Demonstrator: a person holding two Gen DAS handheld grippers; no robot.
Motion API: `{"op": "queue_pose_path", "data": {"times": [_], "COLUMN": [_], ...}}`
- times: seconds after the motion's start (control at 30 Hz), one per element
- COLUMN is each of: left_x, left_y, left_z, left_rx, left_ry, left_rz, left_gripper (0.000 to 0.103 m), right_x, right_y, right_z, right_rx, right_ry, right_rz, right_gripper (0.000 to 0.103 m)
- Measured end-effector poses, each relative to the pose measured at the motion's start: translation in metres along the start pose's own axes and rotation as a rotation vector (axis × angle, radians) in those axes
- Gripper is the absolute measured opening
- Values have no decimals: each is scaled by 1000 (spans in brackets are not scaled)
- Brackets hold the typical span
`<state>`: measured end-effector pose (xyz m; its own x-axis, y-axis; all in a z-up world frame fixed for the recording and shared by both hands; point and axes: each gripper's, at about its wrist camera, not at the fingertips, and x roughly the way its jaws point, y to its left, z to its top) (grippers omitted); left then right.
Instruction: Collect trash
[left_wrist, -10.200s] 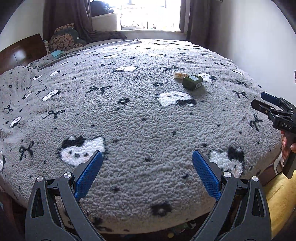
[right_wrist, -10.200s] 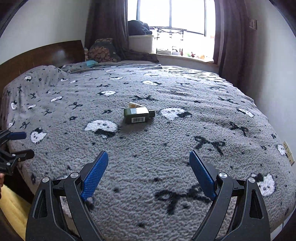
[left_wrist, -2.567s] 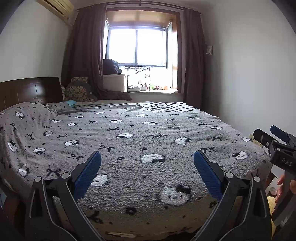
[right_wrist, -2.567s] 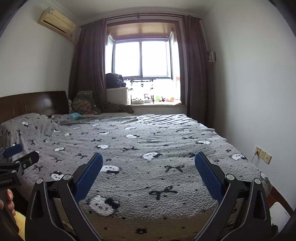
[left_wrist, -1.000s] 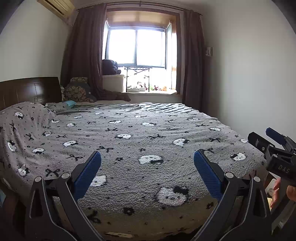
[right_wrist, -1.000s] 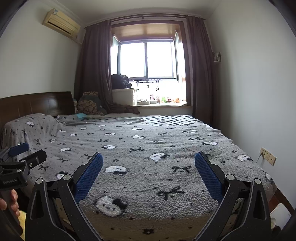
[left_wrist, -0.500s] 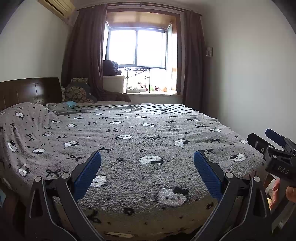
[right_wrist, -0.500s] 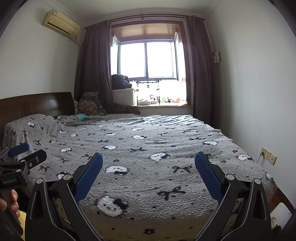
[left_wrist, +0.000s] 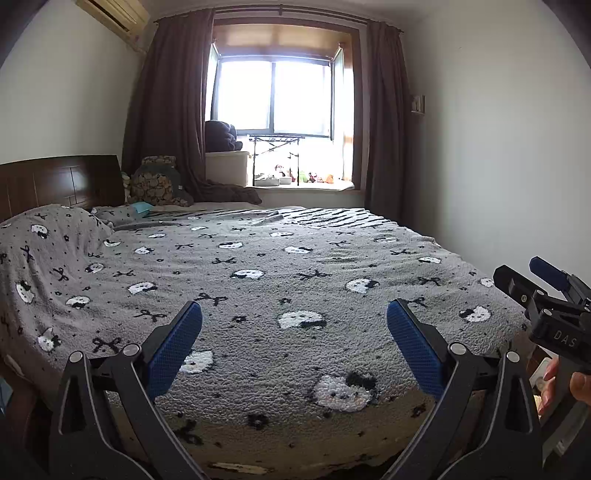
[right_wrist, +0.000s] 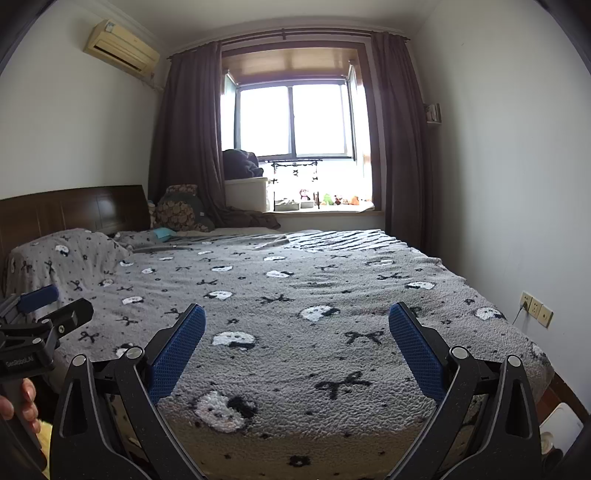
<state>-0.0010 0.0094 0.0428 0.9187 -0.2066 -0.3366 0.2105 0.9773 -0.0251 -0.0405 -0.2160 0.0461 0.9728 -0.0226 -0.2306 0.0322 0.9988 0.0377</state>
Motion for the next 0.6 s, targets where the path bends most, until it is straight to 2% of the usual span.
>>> {"op": "queue_pose_path", "data": {"times": [0.6], "left_x": [-2], "left_y": [0], "left_z": [3], "left_rx": [-7], "left_ry": [-5], "left_rz": [21], "left_gripper": [95], "right_x": [0], "right_y": [1], "right_z": [0], "right_rx": [2], "right_ry": [0], "right_rz": [-2], "right_gripper": [100]}}
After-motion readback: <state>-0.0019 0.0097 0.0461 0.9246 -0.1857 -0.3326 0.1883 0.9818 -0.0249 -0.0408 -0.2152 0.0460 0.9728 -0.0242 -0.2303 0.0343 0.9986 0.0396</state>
